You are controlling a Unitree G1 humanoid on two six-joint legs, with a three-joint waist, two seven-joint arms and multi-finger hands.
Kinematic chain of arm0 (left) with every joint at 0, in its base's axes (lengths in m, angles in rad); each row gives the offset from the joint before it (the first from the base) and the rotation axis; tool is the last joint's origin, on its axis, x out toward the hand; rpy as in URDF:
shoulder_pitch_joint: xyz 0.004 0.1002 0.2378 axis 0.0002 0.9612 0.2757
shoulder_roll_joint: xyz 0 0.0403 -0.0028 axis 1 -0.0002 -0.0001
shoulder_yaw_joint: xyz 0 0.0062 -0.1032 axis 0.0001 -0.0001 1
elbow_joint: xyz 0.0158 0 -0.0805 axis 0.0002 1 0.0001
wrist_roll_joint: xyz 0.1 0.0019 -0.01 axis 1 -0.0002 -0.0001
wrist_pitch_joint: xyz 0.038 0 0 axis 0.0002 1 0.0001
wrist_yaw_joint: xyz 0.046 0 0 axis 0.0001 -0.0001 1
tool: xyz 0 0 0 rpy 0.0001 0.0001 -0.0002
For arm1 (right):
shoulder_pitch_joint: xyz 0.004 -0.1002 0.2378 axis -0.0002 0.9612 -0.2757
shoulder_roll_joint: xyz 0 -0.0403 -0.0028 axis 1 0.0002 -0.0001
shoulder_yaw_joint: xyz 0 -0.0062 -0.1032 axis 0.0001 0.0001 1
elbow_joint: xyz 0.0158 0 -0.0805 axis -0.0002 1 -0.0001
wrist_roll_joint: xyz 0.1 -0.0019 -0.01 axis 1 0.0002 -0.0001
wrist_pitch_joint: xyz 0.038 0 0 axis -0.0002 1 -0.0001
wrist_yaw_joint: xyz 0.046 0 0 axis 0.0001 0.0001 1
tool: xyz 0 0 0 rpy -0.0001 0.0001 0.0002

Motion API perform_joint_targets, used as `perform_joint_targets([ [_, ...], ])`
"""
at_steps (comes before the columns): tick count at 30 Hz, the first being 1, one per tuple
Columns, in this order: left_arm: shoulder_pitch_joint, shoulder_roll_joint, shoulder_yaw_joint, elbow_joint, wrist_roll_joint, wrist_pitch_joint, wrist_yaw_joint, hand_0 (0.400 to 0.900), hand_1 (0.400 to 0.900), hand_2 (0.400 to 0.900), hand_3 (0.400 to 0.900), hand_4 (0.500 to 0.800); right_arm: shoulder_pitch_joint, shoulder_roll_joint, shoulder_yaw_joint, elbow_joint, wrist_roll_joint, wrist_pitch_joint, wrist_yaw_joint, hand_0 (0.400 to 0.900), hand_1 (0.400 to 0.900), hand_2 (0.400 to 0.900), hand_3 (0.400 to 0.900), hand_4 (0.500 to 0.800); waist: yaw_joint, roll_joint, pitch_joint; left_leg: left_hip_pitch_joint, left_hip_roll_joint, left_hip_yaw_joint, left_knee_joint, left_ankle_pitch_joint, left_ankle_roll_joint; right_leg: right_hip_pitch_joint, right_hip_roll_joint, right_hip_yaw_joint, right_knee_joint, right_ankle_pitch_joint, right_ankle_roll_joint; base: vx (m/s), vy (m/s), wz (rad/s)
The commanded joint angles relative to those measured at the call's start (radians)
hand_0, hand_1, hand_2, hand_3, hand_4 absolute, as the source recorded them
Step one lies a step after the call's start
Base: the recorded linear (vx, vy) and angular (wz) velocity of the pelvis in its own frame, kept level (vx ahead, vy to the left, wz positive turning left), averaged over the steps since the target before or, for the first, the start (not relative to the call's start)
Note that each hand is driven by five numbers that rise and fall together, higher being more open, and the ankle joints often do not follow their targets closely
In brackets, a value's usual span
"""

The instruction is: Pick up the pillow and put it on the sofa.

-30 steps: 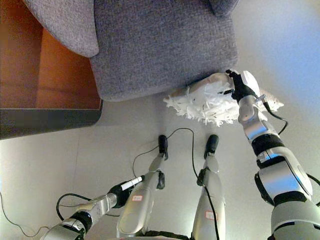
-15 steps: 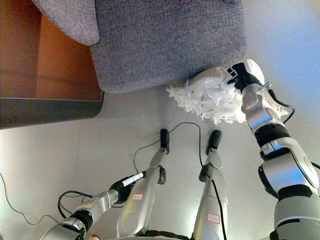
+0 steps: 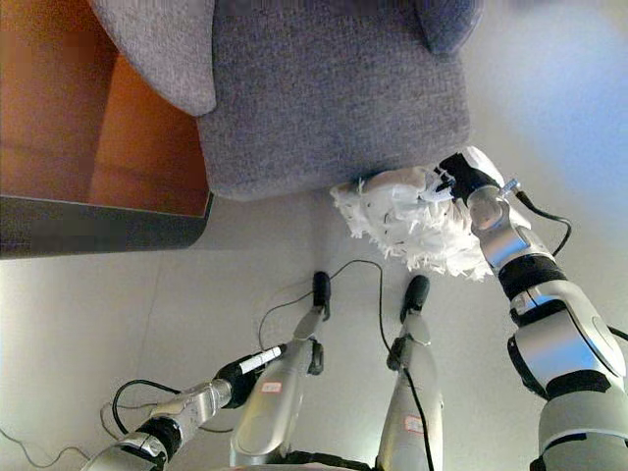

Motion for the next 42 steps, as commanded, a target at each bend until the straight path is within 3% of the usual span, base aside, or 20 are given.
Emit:
perform_joint_targets([
  [1, 0.087, 0.079, -0.023, 0.057, 0.054, 0.030, -0.018, 0.900, 0.900, 0.900, 0.900, 0.800, -0.132, -0.116, 0.003, -0.159, 0.049, -0.158, 0.042, 0.400, 0.400, 0.400, 0.400, 0.500, 0.012, -0.060, 0.008, 0.053, -0.048, -0.034, 0.057, -0.115, -0.003, 0.109, 0.041, -0.063, 0.054, -0.135, 0.022, 0.08, -0.038, 0.05],
  [17, 0.208, 0.101, 0.043, 0.112, 0.158, 0.095, -0.074, 0.900, 0.900, 0.900, 0.900, 0.800, 0.053, -0.201, -0.100, -0.381, 0.117, -0.213, 0.374, 0.400, 0.400, 0.400, 0.400, 0.500, -0.007, -0.171, -0.240, 0.318, -0.029, -0.021, -0.032, -0.156, -0.016, 0.446, 0.064, -0.074, -0.139, -0.101, 0.045, 0.15, -0.012, 0.03],
  [25, 0.252, 0.096, 0.092, 0.181, 0.201, 0.156, -0.092, 0.900, 0.900, 0.900, 0.900, 0.800, -0.011, -0.207, -0.084, -0.405, 0.201, -0.149, 0.590, 0.400, 0.400, 0.400, 0.400, 0.500, 0.002, -0.210, -0.372, 0.418, -0.033, -0.017, -0.032, -0.189, -0.015, 0.569, 0.070, -0.078, -0.199, -0.095, 0.048, 0.19, 0.060, 0.03],
  [34, 0.242, 0.089, 0.103, 0.232, 0.217, 0.216, -0.093, 0.900, 0.900, 0.900, 0.900, 0.800, -0.301, -0.139, 0.050, -0.274, 0.300, -0.019, 0.653, 0.400, 0.400, 0.400, 0.400, 0.500, 0.049, -0.245, -0.424, 0.467, -0.040, -0.042, -0.032, -0.204, -0.019, 0.644, 0.069, -0.104, -0.211, -0.107, 0.049, 0.10, 0.076, 0.11],
  [42, 0.247, 0.086, 0.107, 0.237, 0.184, 0.256, -0.078, 0.900, 0.900, 0.900, 0.900, 0.800, -0.365, -0.063, 0.077, -0.174, 0.311, 0.058, 0.653, 0.400, 0.400, 0.400, 0.400, 0.500, 0.089, -0.253, -0.429, 0.476, -0.041, -0.062, -0.032, -0.200, -0.018, 0.669, 0.064, -0.128, -0.211, -0.110, 0.051, 0.08, 0.086, 0.12],
])
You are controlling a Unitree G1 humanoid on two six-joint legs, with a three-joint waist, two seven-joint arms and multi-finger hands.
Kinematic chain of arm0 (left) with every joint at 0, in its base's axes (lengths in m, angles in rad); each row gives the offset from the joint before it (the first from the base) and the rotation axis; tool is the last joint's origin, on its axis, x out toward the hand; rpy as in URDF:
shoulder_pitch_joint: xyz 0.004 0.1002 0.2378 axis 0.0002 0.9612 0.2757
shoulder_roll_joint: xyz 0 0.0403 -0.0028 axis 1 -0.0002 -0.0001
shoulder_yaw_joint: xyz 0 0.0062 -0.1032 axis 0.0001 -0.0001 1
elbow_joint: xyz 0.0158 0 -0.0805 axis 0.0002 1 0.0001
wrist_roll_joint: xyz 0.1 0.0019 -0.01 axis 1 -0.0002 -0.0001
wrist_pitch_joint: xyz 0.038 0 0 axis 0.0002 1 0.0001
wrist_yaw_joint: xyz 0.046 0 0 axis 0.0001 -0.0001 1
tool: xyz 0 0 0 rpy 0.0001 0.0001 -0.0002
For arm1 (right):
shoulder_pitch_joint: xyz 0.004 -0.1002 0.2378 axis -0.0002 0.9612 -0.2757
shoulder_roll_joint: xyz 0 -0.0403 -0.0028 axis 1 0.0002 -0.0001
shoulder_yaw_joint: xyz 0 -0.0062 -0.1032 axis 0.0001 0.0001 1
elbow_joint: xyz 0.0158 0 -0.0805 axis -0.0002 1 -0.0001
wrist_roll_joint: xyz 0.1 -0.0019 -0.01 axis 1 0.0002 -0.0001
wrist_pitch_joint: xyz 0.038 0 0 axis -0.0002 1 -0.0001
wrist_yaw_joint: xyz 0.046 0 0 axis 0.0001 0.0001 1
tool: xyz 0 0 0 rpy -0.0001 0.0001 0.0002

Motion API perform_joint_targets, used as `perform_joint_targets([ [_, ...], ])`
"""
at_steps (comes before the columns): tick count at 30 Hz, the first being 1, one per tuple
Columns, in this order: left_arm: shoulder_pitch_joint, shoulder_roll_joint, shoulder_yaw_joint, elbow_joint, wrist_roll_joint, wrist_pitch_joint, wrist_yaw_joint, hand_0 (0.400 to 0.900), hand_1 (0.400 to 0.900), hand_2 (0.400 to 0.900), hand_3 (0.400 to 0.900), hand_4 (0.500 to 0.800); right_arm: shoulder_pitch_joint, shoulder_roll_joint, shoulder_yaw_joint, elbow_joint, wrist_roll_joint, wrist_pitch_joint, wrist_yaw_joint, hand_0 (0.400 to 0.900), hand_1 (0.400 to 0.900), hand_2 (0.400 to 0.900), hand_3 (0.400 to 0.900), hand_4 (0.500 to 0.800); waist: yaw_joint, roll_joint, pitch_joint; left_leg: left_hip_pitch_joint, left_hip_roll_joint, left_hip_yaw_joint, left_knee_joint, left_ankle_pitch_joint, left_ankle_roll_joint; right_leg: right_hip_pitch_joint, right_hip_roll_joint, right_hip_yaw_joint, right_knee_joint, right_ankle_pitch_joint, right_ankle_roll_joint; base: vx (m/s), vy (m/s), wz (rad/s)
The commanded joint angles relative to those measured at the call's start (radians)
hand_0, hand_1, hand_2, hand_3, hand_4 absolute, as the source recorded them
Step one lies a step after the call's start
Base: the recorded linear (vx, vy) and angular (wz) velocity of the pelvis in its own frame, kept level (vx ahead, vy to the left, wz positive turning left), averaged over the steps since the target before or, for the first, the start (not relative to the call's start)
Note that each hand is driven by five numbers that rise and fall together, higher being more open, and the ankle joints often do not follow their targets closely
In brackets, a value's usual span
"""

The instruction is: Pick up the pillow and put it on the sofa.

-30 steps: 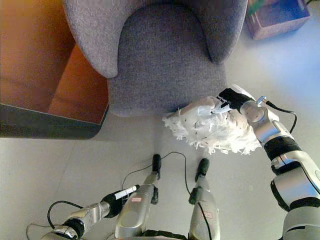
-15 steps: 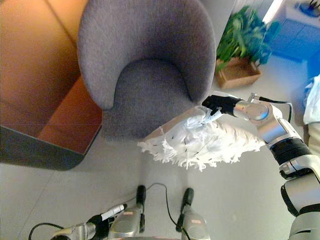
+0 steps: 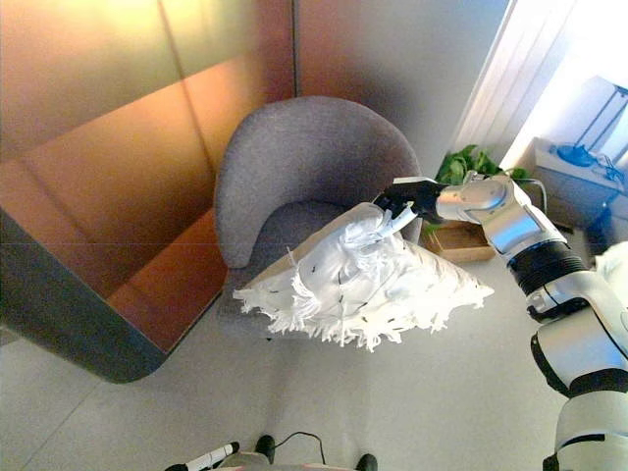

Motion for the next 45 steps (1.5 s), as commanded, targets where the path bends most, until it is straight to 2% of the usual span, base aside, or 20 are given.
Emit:
perform_joint_targets([
  [1, 0.018, -0.011, -0.074, 0.079, -0.008, 0.083, -0.010, 0.900, 0.900, 0.900, 0.900, 0.800, -0.309, 0.005, -0.002, 0.093, 0.107, -0.005, -0.053, 0.400, 0.400, 0.400, 0.400, 0.500, 0.037, -0.048, -0.042, 0.019, -0.061, -0.015, -0.006, -0.084, 0.007, 0.088, 0.028, -0.036, -0.001, -0.082, 0.026, 0.11, 0.081, 0.20],
  [7, 0.005, 0.007, -0.090, 0.077, -0.031, 0.112, 0.014, 0.900, 0.900, 0.900, 0.900, 0.800, -0.341, 0.037, -0.028, 0.189, 0.132, 0.047, -0.137, 0.400, 0.400, 0.400, 0.400, 0.500, 0.071, -0.063, -0.019, 0.011, -0.058, -0.036, -0.006, -0.079, 0.009, 0.092, 0.030, -0.052, -0.001, -0.081, 0.026, 0.09, 0.019, 0.26],
  [10, -0.009, 0.018, -0.101, 0.072, -0.055, 0.113, 0.025, 0.900, 0.900, 0.900, 0.900, 0.800, -0.366, 0.036, -0.034, 0.255, 0.152, 0.046, -0.195, 0.400, 0.400, 0.400, 0.400, 0.500, 0.090, -0.072, 0.002, -0.009, -0.054, -0.054, -0.006, -0.074, 0.011, 0.078, 0.036, -0.058, -0.001, -0.078, 0.026, 0.00, -0.051, 0.20],
  [12, -0.021, 0.026, -0.112, 0.061, -0.084, 0.119, 0.034, 0.900, 0.900, 0.900, 0.900, 0.800, -0.393, 0.023, -0.031, 0.288, 0.170, 0.071, -0.271, 0.400, 0.400, 0.400, 0.400, 0.500, 0.103, -0.077, 0.014, -0.035, -0.049, -0.063, -0.006, -0.067, 0.011, 0.058, 0.041, -0.060, -0.001, -0.076, 0.027, -0.06, -0.068, 0.16],
  [13, -0.025, 0.026, -0.123, 0.054, -0.099, 0.124, 0.038, 0.900, 0.900, 0.900, 0.900, 0.800, -0.409, 0.010, -0.029, 0.313, 0.160, 0.067, -0.354, 0.400, 0.400, 0.400, 0.400, 0.500, 0.107, -0.076, 0.019, -0.046, -0.047, -0.068, -0.006, -0.064, 0.011, 0.048, 0.043, -0.060, -0.001, -0.074, 0.028, -0.08, -0.064, 0.15],
  [14, -0.028, 0.025, -0.129, 0.051, -0.109, 0.122, 0.043, 0.900, 0.900, 0.900, 0.900, 0.800, -0.435, -0.002, -0.018, 0.346, 0.181, 0.059, -0.455, 0.900, 0.900, 0.900, 0.900, 0.800, 0.112, -0.073, 0.027, -0.054, -0.046, -0.072, -0.006, -0.061, 0.012, 0.041, 0.044, -0.062, -0.001, -0.072, 0.028, -0.07, -0.042, 0.16],
  [17, -0.024, 0.028, -0.135, 0.053, -0.118, 0.102, 0.034, 0.900, 0.900, 0.900, 0.900, 0.800, -0.498, -0.038, -0.013, 0.440, 0.198, 0.083, -0.495, 0.900, 0.900, 0.900, 0.900, 0.800, 0.121, -0.066, 0.036, -0.076, -0.045, -0.085, -0.006, -0.059, 0.010, 0.025, 0.044, -0.067, -0.001, -0.073, 0.029, -0.07, -0.015, 0.13],
  [21, -0.014, 0.033, -0.162, 0.043, -0.138, 0.069, 0.013, 0.900, 0.900, 0.900, 0.900, 0.800, -0.558, -0.098, 0.036, 0.511, 0.209, 0.086, -0.478, 0.900, 0.900, 0.900, 0.900, 0.800, 0.125, -0.050, 0.056, -0.103, -0.047, -0.098, -0.006, -0.054, 0.011, 0.004, 0.042, -0.067, -0.001, -0.077, 0.024, -0.09, 0.013, 0.04],
  [24, 0.002, 0.037, -0.162, 0.035, -0.139, 0.045, -0.013, 0.900, 0.900, 0.900, 0.900, 0.800, -0.567, -0.129, 0.055, 0.520, 0.209, 0.089, -0.473, 0.900, 0.900, 0.900, 0.900, 0.800, 0.121, -0.040, 0.063, -0.107, -0.046, -0.093, -0.006, -0.054, 0.010, -0.001, 0.039, -0.064, -0.001, -0.080, 0.022, -0.04, 0.026, -0.06],
  [31, 0.015, 0.040, -0.168, 0.015, -0.137, 0.042, -0.068, 0.900, 0.900, 0.900, 0.900, 0.800, -0.570, -0.163, 0.070, 0.530, 0.189, 0.092, -0.447, 0.900, 0.900, 0.900, 0.900, 0.800, 0.106, -0.027, 0.064, -0.113, -0.044, -0.080, -0.006, -0.056, 0.006, -0.013, 0.034, -0.051, -0.001, -0.085, 0.018, -0.03, 0.015, -0.06],
  [41, 0.034, 0.047, -0.153, 0.026, -0.112, 0.009, -0.094, 0.900, 0.900, 0.900, 0.900, 0.800, -0.529, -0.216, 0.047, 0.560, 0.172, 0.098, -0.403, 0.900, 0.900, 0.900, 0.900, 0.800, 0.087, -0.014, 0.050, -0.104, -0.040, -0.057, -0.006, -0.061, 0.000, -0.013, 0.032, -0.043, -0.001, -0.093, 0.015, -0.02, -0.010, -0.04],
  [45, 0.045, 0.047, -0.136, 0.031, -0.086, -0.008, -0.105, 0.900, 0.900, 0.900, 0.900, 0.800, -0.458, -0.241, 0.001, 0.548, 0.170, 0.089, -0.363, 0.900, 0.900, 0.900, 0.900, 0.800, 0.071, -0.012, 0.038, -0.091, -0.037, -0.043, -0.006, -0.065, -0.002, -0.009, 0.033, -0.034, -0.001, -0.095, 0.016, -0.02, -0.025, -0.11],
])
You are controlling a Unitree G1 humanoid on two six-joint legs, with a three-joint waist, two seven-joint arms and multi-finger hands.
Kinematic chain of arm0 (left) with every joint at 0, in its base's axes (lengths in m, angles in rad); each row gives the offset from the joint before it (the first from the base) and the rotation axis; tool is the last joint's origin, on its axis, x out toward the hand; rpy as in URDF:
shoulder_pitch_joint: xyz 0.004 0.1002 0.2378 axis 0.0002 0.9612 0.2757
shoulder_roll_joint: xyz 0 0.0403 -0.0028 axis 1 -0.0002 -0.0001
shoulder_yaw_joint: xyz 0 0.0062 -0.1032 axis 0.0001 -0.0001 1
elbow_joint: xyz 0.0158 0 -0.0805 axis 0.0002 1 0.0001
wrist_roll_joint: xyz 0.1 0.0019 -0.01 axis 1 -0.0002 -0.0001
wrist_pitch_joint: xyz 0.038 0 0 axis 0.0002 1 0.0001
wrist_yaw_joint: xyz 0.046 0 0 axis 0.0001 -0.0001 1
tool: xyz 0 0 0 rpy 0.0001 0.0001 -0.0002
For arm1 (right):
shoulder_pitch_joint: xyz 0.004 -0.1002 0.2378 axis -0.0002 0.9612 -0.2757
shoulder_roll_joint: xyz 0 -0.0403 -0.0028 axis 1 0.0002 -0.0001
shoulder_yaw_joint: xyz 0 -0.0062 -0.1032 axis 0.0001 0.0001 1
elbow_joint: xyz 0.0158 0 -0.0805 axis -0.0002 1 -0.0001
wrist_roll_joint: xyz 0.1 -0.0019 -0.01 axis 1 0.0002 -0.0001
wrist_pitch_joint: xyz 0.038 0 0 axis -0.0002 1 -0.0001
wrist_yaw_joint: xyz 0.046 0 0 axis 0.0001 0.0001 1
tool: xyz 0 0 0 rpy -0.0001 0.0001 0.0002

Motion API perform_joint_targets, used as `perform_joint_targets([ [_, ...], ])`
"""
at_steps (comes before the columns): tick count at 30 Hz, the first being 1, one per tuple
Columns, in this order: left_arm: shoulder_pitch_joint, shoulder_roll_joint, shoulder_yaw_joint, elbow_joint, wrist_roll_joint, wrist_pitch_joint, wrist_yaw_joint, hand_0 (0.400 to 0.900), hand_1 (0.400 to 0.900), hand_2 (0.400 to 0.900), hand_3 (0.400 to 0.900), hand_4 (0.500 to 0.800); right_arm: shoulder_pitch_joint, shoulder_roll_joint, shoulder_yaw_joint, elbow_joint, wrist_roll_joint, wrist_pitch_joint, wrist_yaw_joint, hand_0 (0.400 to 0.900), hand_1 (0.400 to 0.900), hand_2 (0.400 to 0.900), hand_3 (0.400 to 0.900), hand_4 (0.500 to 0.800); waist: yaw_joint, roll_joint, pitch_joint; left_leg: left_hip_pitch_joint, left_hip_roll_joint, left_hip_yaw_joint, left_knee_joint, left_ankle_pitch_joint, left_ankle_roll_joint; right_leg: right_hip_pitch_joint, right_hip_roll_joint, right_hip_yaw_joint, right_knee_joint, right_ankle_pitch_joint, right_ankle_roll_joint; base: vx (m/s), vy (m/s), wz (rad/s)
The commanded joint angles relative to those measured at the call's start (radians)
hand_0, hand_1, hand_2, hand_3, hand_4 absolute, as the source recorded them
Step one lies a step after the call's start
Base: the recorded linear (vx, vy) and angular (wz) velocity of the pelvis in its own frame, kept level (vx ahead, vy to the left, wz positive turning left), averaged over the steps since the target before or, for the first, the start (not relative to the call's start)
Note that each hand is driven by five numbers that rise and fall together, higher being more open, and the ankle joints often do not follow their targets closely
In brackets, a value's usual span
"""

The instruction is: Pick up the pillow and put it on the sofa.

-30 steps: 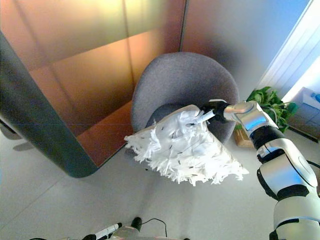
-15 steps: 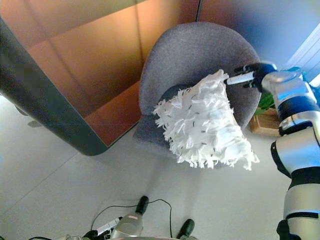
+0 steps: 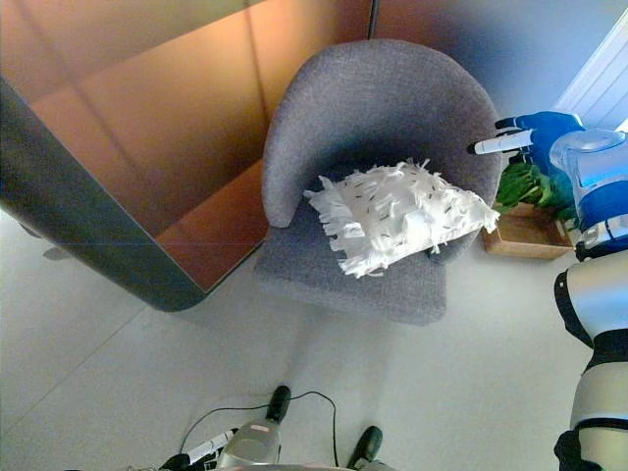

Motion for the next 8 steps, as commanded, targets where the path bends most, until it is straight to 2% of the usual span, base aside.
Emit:
perform_joint_targets([
  [1, 0.057, 0.019, -0.073, 0.045, 0.060, -0.004, -0.053, 0.900, 0.900, 0.900, 0.900, 0.800, -0.078, -0.122, 0.006, -0.048, -0.011, -0.079, 0.014, 0.900, 0.900, 0.900, 0.900, 0.800, -0.014, -0.027, -0.051, 0.046, -0.035, 0.059, -0.008, -0.107, 0.004, 0.070, 0.025, 0.020, 0.000, -0.086, 0.020, -0.02, -0.020, -0.13],
  [8, 0.046, 0.009, -0.066, 0.050, 0.065, -0.017, -0.045, 0.900, 0.900, 0.900, 0.900, 0.800, 0.147, -0.098, -0.149, -0.113, 0.032, -0.154, 0.059, 0.900, 0.900, 0.900, 0.900, 0.800, -0.050, -0.012, -0.081, 0.079, -0.035, 0.082, -0.008, -0.118, 0.005, 0.089, 0.022, 0.034, 0.000, -0.088, 0.025, -0.01, -0.015, -0.13],
])
